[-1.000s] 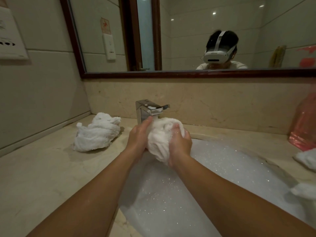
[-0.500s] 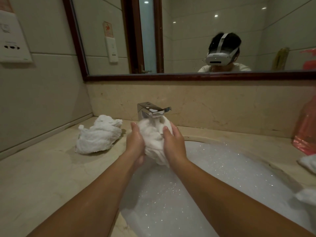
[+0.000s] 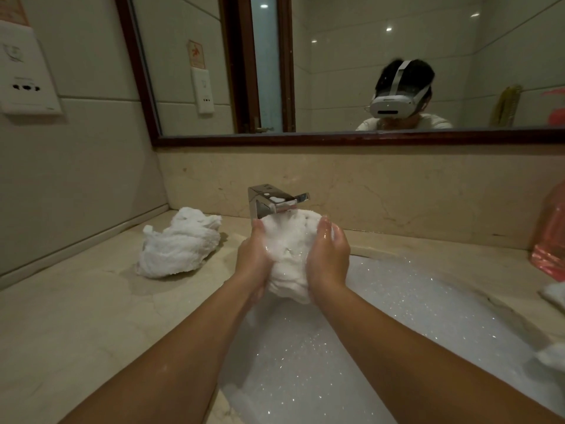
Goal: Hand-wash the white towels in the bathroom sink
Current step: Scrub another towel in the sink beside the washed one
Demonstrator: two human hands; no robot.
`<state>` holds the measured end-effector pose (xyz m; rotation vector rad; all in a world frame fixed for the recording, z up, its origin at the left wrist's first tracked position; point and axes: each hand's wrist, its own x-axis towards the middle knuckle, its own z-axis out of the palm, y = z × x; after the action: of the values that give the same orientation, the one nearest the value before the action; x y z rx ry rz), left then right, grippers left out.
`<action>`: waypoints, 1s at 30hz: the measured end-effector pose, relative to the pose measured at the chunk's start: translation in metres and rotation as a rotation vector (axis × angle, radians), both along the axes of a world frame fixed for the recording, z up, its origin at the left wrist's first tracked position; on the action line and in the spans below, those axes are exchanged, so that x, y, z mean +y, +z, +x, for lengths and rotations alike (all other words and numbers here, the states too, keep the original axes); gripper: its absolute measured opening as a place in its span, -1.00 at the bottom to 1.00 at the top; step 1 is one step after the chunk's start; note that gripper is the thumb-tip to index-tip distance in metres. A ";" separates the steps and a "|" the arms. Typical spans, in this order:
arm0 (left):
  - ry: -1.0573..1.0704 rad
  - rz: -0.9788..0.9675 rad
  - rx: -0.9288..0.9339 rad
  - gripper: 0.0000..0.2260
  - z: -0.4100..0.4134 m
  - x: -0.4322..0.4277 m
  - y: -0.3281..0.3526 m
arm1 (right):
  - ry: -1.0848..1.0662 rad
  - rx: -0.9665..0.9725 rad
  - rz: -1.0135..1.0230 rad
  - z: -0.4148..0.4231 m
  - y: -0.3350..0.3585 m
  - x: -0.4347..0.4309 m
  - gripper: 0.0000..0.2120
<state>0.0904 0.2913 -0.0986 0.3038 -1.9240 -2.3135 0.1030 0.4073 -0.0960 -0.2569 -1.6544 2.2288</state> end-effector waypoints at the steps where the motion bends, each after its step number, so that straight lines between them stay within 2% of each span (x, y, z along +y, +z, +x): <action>1: -0.006 0.017 0.003 -0.34 0.000 0.001 -0.001 | 0.002 -0.009 0.004 0.001 0.000 0.001 -0.76; 3: -0.090 0.019 -0.014 -0.35 0.002 0.004 0.000 | -0.001 -0.020 0.026 0.001 0.000 0.004 -0.80; 5: -0.237 0.007 -0.053 -0.40 0.013 0.009 0.005 | -0.003 -0.003 0.091 0.001 0.002 0.004 -0.73; 8: -0.368 0.026 -0.115 -0.49 0.022 0.008 0.005 | 0.008 -0.012 0.119 -0.001 0.007 0.005 -0.73; 12: -0.314 0.132 -0.094 -0.47 0.012 0.006 -0.001 | 0.039 -0.005 0.202 -0.001 0.012 0.002 -0.70; 14: -0.239 0.139 -0.082 -0.42 0.005 0.007 -0.004 | 0.063 0.002 0.324 -0.001 0.012 0.000 -0.53; 16: -0.198 0.167 -0.048 -0.45 0.000 0.005 -0.006 | 0.096 -0.032 0.440 -0.005 0.008 -0.001 -0.31; 17: -0.188 0.193 -0.025 -0.45 -0.002 0.004 -0.007 | 0.122 -0.059 0.463 -0.005 0.007 -0.001 -0.30; 20: -0.106 0.241 0.054 -0.34 -0.008 0.002 -0.009 | 0.231 -0.103 0.343 -0.005 0.007 -0.001 -0.45; 22: -0.058 0.192 0.131 -0.40 -0.007 0.004 -0.011 | 0.265 -0.158 0.203 -0.007 0.005 -0.003 -0.52; 25: -0.060 0.054 0.212 -0.64 -0.003 0.008 -0.008 | 0.174 -0.173 0.160 -0.009 0.002 -0.002 -0.60; 28: -0.079 0.022 0.167 -0.60 -0.001 0.009 -0.005 | 0.024 -0.148 0.094 -0.011 0.000 0.006 -0.63; 30: -0.101 0.034 0.131 -0.66 0.001 0.011 -0.004 | -0.028 -0.124 0.089 -0.009 -0.001 0.009 -0.68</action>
<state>0.0914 0.3023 -0.1026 0.0574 -1.8802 -2.3657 0.0936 0.4159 -0.0969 -0.3993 -1.7968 2.1514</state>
